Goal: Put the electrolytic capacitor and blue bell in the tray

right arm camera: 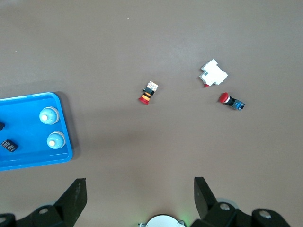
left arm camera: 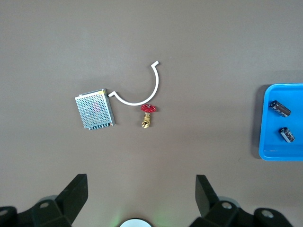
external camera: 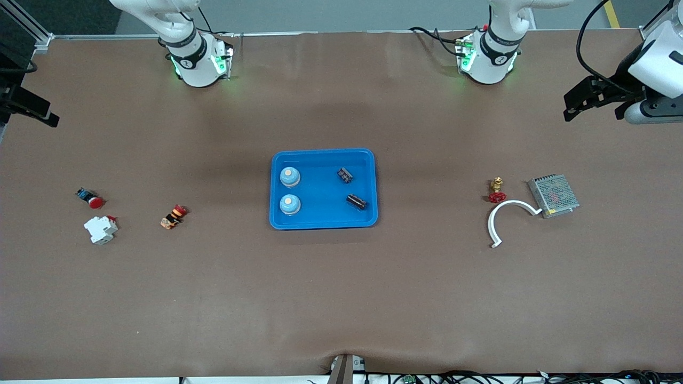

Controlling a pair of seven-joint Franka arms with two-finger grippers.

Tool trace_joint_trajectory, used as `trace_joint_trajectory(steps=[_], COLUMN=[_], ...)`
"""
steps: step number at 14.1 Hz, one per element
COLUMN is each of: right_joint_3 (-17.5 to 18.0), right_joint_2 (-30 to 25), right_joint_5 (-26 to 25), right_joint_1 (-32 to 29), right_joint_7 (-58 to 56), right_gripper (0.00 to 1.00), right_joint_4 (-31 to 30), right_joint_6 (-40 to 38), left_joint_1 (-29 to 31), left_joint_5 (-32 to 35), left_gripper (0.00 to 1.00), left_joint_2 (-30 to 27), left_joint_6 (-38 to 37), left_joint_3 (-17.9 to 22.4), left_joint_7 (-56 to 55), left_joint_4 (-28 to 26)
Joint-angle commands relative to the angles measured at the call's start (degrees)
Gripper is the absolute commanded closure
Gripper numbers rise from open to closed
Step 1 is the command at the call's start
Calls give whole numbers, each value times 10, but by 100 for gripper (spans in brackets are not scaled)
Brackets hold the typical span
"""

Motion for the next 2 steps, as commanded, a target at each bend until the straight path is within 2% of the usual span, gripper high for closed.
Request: trace_joint_trajectory(steps=[1,2], right_joint_3=[10,10], right_joint_2=[0,0], right_joint_5=[-8,-7], right_joint_1=[-9,-10], right_joint_7=[7,7], right_gripper=[0,0], right_joint_4=[10,10], right_joint_6=[-9,-9], left_joint_1=[1,1], left_joint_5=[-7,-7], left_gripper=[0,0], left_joint_2=[2,2], left_joint_6=[-7,-7], left_joint_3=[2,2], left_joint_7=[13,12], left_joint_4=[11,11])
